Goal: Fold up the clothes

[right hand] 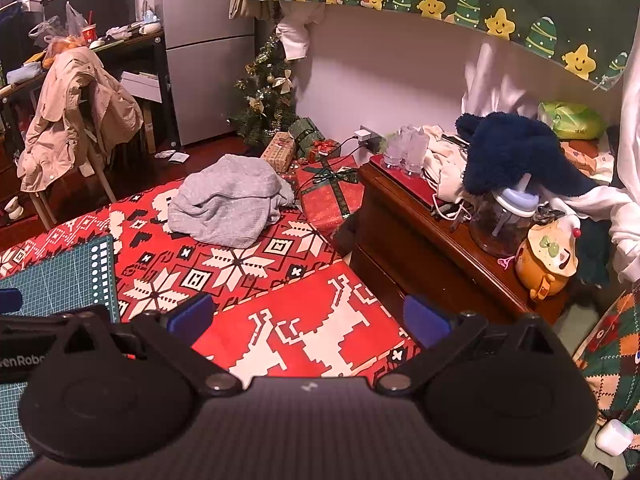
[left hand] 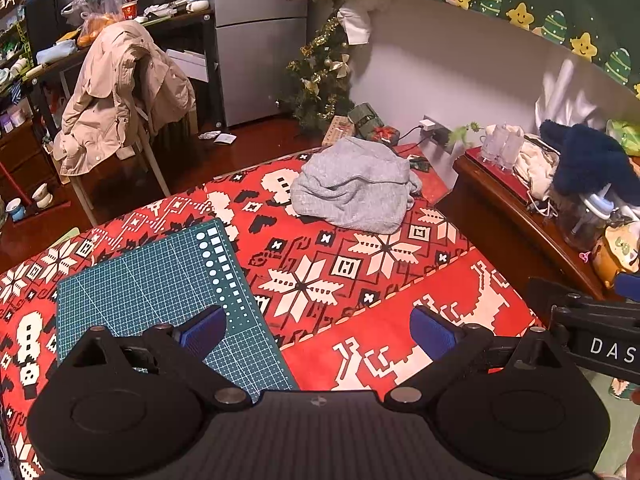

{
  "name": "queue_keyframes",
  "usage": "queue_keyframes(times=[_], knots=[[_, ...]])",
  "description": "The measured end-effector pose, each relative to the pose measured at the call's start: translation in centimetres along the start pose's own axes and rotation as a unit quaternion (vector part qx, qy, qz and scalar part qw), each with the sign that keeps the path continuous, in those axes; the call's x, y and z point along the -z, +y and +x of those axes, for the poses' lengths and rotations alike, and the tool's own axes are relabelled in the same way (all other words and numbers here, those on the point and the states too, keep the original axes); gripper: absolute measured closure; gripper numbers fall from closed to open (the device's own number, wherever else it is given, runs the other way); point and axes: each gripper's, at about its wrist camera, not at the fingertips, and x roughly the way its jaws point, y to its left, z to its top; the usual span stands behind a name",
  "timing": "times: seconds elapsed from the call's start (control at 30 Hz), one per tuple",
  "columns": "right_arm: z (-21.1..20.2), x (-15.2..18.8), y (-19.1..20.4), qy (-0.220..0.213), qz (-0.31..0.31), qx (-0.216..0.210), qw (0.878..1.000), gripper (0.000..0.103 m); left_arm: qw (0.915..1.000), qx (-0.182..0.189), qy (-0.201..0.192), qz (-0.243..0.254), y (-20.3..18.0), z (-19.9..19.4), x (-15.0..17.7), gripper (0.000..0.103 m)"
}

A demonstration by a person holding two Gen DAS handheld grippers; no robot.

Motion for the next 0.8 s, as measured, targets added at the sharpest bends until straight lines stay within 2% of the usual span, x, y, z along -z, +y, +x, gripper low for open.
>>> queue_keyframes(times=[0.17, 0.37, 0.8], knots=[[-0.02, -0.01, 0.3, -0.001, 0.001, 0.001, 1.0, 0.001, 0.9999, -0.008, -0.003, 0.007, -0.39, 0.16, 0.01, 0.004], [0.2, 0.26, 0.49, 0.002, 0.001, -0.003, 1.0, 0.001, 1.0, 0.003, -0.004, -0.004, 0.44, 0.06, 0.22, 0.004], [0.56, 0.27, 0.17, 0.005, 0.001, -0.005, 1.0, 0.001, 1.0, -0.001, -0.002, -0.001, 0.17, 0.37, 0.27, 0.004]])
